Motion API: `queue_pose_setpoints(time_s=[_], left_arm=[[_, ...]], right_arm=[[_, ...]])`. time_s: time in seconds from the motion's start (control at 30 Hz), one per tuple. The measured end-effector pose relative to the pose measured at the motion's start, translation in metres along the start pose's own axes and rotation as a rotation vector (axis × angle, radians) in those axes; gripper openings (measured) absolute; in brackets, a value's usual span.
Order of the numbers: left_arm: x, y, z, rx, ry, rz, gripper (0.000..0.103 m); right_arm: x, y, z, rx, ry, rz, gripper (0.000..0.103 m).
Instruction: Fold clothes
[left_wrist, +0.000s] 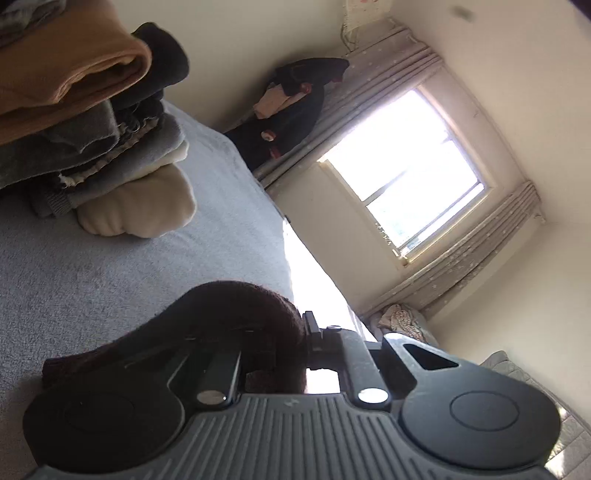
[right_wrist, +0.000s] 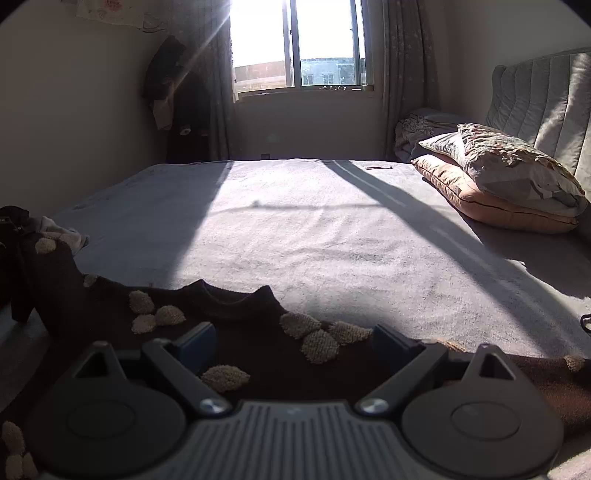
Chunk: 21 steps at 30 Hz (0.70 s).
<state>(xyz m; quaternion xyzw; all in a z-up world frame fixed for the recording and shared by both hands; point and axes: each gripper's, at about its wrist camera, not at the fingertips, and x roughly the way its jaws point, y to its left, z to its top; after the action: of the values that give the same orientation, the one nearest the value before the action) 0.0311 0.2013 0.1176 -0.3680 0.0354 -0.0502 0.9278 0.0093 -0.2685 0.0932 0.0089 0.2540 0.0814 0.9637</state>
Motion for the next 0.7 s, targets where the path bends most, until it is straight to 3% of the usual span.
queue_pose_setpoints(time_s=[0.1, 0.17, 0.23, 0.3, 0.37, 0.43, 0.53, 0.7], left_arm=[[-0.023, -0.082, -0.025, 0.436, -0.001, -0.261, 0.013], [-0.036, -0.109, -0.051, 0.637, 0.02, -0.371, 0.021], [-0.031, -0.113, -0.07, 0.68, 0.107, -0.369, 0.027], [-0.023, -0.106, -0.082, 0.641, 0.199, -0.331, 0.026], [-0.008, -0.097, -0.093, 0.64, 0.325, -0.354, 0.023], [-0.004, -0.101, -0.115, 0.772, 0.433, -0.395, 0.028], [-0.01, -0.105, -0.137, 0.888, 0.475, -0.372, 0.028], [-0.005, -0.083, -0.112, 0.767, 0.467, -0.305, 0.037]], right_arm=[[-0.003, 0.001, 0.001, 0.0, -0.012, 0.008, 0.093], [-0.006, 0.001, 0.003, 0.011, -0.02, 0.015, 0.094], [-0.007, -0.002, 0.003, 0.029, -0.021, 0.015, 0.094], [-0.008, -0.005, 0.004, 0.041, -0.02, 0.011, 0.094], [-0.008, -0.007, 0.004, 0.053, -0.019, 0.013, 0.095], [-0.008, -0.01, 0.004, 0.067, -0.016, 0.021, 0.096], [-0.003, -0.013, 0.003, 0.09, 0.004, 0.032, 0.096], [0.006, -0.018, -0.002, 0.147, 0.056, 0.075, 0.096]])
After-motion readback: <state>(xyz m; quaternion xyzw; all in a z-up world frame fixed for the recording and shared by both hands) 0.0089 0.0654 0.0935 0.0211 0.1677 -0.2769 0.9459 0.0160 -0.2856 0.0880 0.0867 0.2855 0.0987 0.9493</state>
